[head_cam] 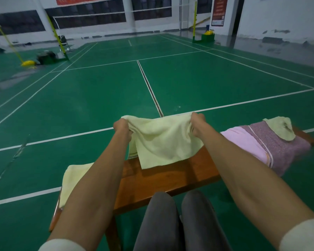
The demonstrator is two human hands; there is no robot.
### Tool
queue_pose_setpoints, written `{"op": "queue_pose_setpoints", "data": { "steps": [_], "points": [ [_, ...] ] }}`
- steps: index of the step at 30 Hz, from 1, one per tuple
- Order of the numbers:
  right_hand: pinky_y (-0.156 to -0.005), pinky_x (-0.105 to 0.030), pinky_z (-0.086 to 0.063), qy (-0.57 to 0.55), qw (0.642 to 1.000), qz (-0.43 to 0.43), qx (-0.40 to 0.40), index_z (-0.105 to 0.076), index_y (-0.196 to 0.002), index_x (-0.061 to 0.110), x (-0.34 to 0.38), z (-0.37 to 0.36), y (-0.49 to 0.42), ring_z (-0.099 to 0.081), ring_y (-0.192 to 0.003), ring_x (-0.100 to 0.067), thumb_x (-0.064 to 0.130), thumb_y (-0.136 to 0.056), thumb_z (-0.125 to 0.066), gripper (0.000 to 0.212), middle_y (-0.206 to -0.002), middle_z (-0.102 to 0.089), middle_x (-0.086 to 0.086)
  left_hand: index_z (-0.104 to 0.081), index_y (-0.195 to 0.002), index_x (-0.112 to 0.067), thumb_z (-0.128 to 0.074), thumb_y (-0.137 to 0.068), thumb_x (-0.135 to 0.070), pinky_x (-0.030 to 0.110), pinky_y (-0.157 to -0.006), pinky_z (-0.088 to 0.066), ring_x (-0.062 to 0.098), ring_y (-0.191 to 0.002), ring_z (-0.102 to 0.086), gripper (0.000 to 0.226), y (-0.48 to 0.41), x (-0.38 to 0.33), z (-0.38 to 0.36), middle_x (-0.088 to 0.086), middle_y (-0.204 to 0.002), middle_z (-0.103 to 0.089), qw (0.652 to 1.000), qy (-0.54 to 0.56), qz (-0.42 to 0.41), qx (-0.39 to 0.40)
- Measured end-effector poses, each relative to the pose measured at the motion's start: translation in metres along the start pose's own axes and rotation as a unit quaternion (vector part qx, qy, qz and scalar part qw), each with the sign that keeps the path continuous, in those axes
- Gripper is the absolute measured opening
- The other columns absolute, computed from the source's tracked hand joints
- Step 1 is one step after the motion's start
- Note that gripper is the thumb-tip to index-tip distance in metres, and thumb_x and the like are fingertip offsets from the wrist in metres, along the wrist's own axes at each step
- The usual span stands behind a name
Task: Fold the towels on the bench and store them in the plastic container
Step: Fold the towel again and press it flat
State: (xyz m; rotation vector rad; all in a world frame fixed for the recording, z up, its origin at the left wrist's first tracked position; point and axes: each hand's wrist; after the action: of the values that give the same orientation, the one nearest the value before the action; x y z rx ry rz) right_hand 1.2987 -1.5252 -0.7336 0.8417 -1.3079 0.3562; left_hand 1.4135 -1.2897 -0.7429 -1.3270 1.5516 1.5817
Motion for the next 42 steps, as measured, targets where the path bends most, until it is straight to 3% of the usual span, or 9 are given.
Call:
{"op": "queue_pose_setpoints", "data": {
  "steps": [7,10,15,20,25,32,36,38,42],
  "points": [
    [-0.066,-0.035,-0.047,-0.104,0.989,-0.074,0.080,-0.044,-0.073,0.012,-0.008,-0.005,-0.001,-0.050,-0.060,-0.026,0.013,-0.087,-0.043,0.014,-0.072,-0.049,-0.012,-0.029,-0.076,-0.019,-0.041,-0.078,-0.009,0.029,-0.057,-0.034,0.017,-0.056,-0.033,0.016,0.002,0.011,0.018,0.000,-0.070,-0.032,0.998,0.017,0.038,0.056],
    [-0.064,-0.035,-0.047,-0.120,0.985,-0.071,0.103,-0.049,-0.076,0.010,0.003,-0.009,0.002,-0.050,-0.059,-0.025,0.029,-0.092,-0.054,0.025,-0.068,-0.048,-0.009,-0.054,-0.095,-0.008,-0.057,-0.082,-0.029,0.031,-0.064,-0.046,0.022,-0.068,-0.052,0.025,-0.004,-0.003,0.014,0.006,-0.080,-0.053,0.997,-0.007,0.023,0.074],
    [-0.099,-0.050,-0.052,0.249,0.952,-0.097,0.149,-0.059,-0.085,-0.001,-0.011,-0.006,-0.004,-0.061,-0.078,-0.031,0.023,-0.097,-0.063,0.027,-0.079,-0.060,-0.017,-0.053,-0.133,-0.007,-0.074,-0.086,-0.042,0.046,-0.094,-0.057,0.032,-0.105,-0.064,0.062,-0.037,0.005,0.015,0.011,-0.121,-0.063,0.994,-0.095,0.021,0.053],
    [-0.082,-0.047,-0.055,0.312,0.932,-0.104,0.154,-0.052,-0.075,-0.001,-0.028,0.006,-0.041,-0.056,-0.074,-0.032,0.003,-0.093,-0.041,0.021,-0.086,-0.054,-0.021,-0.058,-0.131,0.002,-0.068,-0.094,-0.042,0.044,-0.104,-0.049,0.033,-0.114,-0.061,0.058,-0.030,-0.008,0.021,0.013,-0.127,-0.063,0.972,-0.215,-0.075,0.062],
    [-0.078,-0.050,-0.057,0.223,0.930,-0.203,0.210,-0.054,-0.109,-0.015,-0.053,0.019,-0.022,-0.062,-0.096,-0.041,-0.012,-0.091,-0.033,0.028,-0.109,-0.062,-0.026,-0.069,-0.114,-0.013,-0.051,-0.101,-0.031,0.048,-0.103,-0.052,0.025,-0.103,-0.062,0.028,-0.037,-0.009,0.018,0.011,-0.117,-0.067,0.956,-0.245,-0.117,0.108],
    [-0.062,-0.030,-0.046,-0.166,0.964,-0.149,0.145,-0.028,-0.065,0.018,-0.034,-0.006,-0.016,-0.037,-0.059,-0.022,0.000,-0.063,-0.036,0.019,-0.069,-0.033,-0.005,-0.060,-0.115,0.000,-0.044,-0.087,-0.009,0.037,-0.073,-0.049,0.027,-0.085,-0.060,0.033,-0.038,-0.019,0.021,0.016,-0.102,-0.065,0.979,-0.158,-0.076,0.104],
    [-0.064,-0.035,-0.056,-0.021,0.967,-0.136,0.214,-0.056,-0.085,0.009,-0.012,-0.011,-0.009,-0.062,-0.069,-0.026,0.042,-0.097,-0.057,0.035,-0.077,-0.063,-0.012,-0.055,-0.099,-0.010,-0.046,-0.093,-0.021,0.033,-0.066,-0.049,0.023,-0.072,-0.055,0.015,-0.041,-0.023,0.023,0.007,-0.086,-0.057,0.992,-0.077,-0.032,0.091],
    [-0.071,-0.040,-0.056,0.089,0.975,-0.090,0.183,-0.058,-0.101,0.008,-0.006,-0.015,-0.014,-0.062,-0.072,-0.025,0.039,-0.102,-0.056,0.031,-0.083,-0.064,-0.010,-0.054,-0.113,-0.006,-0.054,-0.093,-0.023,0.038,-0.073,-0.054,0.026,-0.082,-0.061,0.026,-0.050,-0.024,0.021,0.011,-0.099,-0.061,0.993,-0.097,-0.034,0.062],
    [-0.065,-0.038,-0.060,-0.022,0.992,-0.022,0.120,-0.060,-0.116,0.006,0.009,-0.018,-0.027,-0.067,-0.076,-0.025,0.023,-0.103,-0.057,0.022,-0.103,-0.071,-0.013,-0.047,-0.119,-0.005,-0.041,-0.099,-0.011,0.036,-0.074,-0.048,0.027,-0.087,-0.053,0.022,-0.051,-0.027,0.017,0.014,-0.103,-0.054,0.989,-0.123,-0.077,0.000]
  ]
}}
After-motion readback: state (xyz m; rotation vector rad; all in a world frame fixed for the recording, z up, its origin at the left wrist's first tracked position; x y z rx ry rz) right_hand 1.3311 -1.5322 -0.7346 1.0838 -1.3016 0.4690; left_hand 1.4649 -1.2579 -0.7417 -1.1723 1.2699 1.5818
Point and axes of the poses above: each hand's wrist, its own y-axis away from the middle knuckle, its own z-axis out of the back of the hand, x = y × z
